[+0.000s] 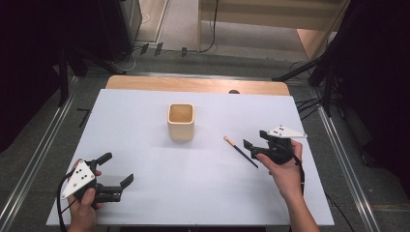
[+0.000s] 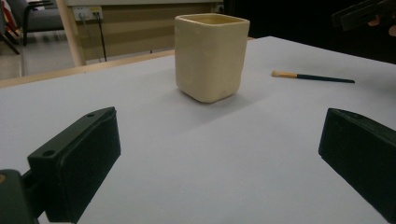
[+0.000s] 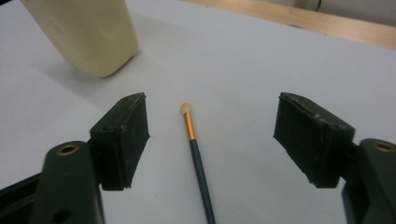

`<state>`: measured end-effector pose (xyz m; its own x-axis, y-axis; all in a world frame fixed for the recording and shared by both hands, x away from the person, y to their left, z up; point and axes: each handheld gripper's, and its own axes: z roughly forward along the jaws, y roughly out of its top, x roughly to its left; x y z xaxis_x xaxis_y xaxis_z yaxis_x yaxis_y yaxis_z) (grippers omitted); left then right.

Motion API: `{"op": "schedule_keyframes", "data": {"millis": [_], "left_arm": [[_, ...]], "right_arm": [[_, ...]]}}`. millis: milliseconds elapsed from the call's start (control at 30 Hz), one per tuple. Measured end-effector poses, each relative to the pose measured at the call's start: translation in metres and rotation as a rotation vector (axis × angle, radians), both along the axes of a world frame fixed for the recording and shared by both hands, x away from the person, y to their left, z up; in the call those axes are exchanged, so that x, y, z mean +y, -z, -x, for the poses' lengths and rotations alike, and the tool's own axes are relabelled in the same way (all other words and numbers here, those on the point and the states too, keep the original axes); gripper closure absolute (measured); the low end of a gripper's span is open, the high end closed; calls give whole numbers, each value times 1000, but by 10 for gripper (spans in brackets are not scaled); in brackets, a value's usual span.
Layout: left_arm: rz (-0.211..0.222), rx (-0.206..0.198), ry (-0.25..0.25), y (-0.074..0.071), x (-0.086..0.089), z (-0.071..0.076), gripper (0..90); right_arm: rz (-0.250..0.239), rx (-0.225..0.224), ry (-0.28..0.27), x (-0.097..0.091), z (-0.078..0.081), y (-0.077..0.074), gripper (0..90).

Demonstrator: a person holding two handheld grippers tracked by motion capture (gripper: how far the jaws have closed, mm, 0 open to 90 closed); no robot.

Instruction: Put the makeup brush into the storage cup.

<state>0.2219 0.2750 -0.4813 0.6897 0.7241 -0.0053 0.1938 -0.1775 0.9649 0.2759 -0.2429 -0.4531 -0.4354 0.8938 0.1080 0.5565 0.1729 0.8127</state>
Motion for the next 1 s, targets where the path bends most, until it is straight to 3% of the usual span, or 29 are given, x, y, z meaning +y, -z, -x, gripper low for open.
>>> {"op": "schedule_keyframes", "data": {"millis": [133,433,600,700,733,767,867,1000], "left_arm": [[2,0,-1,0,0,0,0],[0,1,-4,0,1,-1,0],[-4,1,-2,1,0,-1,0],[-6,1,-2,1,0,-1,0],[-5,2,-1,1,0,-1,0],[-5,2,-1,1,0,-1,0],[-7,0,-1,1,0,-1,0],[-4,1,-2,1,1,-1,0]], "right_arm": [[32,34,-2,7,-8,3,331],[133,196,-90,18,-34,4,523],[219,264,-141,25,-44,1,596],[257,280,-151,29,-47,1,611],[263,334,-152,34,-51,2,622],[279,357,-152,36,-53,3,629],[327,417,-163,41,-60,7,638],[354,484,-144,45,-67,10,654]]}}
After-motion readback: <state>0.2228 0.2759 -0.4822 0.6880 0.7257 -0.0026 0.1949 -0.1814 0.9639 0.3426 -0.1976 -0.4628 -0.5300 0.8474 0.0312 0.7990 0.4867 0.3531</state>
